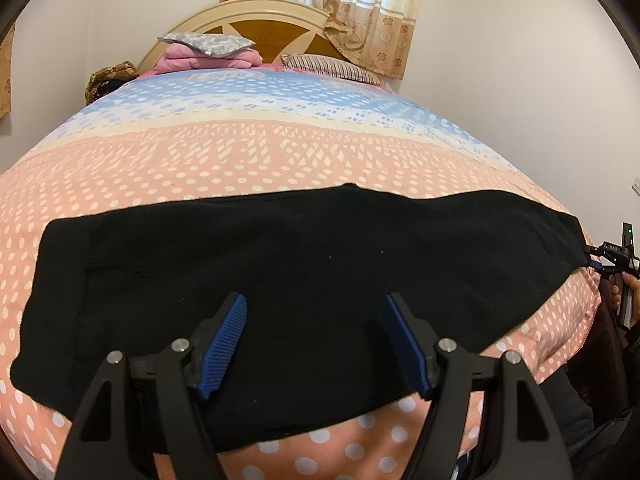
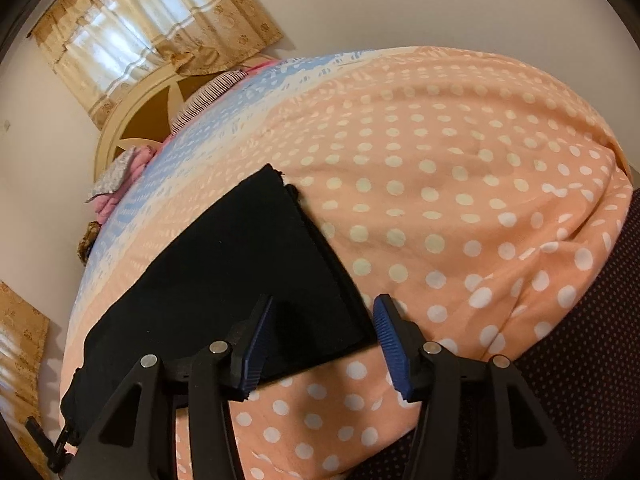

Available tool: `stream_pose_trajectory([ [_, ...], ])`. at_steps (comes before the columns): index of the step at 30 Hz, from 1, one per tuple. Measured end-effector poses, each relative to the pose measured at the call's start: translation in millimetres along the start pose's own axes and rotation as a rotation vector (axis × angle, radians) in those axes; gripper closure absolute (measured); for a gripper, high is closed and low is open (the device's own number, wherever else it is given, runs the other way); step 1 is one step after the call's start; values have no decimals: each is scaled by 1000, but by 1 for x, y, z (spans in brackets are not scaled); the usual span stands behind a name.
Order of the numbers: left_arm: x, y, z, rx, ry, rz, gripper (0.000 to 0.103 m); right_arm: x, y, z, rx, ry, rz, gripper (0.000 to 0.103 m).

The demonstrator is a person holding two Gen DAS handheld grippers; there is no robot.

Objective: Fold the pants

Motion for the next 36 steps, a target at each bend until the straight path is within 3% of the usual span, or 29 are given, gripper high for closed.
stream_pose_trajectory([
  [6,-13,-9,-23,-64,-31,45,30,-4,-2,13,-77,55,45,49],
  [15,-17,1,-69,-130,-146,19,30,-6,0,10,-128,27,9,50],
  [19,-12,9,-74,-149,-153,-2,30,-7,3,8,-156,18,-4,78],
  [23,-11,8,-73,-154,-138,-2,30,-9,4,13,-173,50,-4,79],
  [26,-9,8,-74,-151,-141,-4,30,-10,4,15,-181,56,1,87],
  [32,-10,9,-76,-144,-145,-7,30,-11,0,15,-134,36,29,87],
  [34,-10,9,-76,-143,-148,-7,30,-13,3,16,-120,37,20,72],
  [36,-10,9,-77,-143,-147,-7,30,-13,4,15,-95,18,18,71],
])
Point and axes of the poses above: each gripper's, at about its wrist camera, not at the fingertips, and y roughly the way its jaws point, z to its right, x to its underside, the point moved 2 cm from there along y, roughly the way its jaws point, and after that the axes turned 11 degrees about -x, right-handed, at the moved point
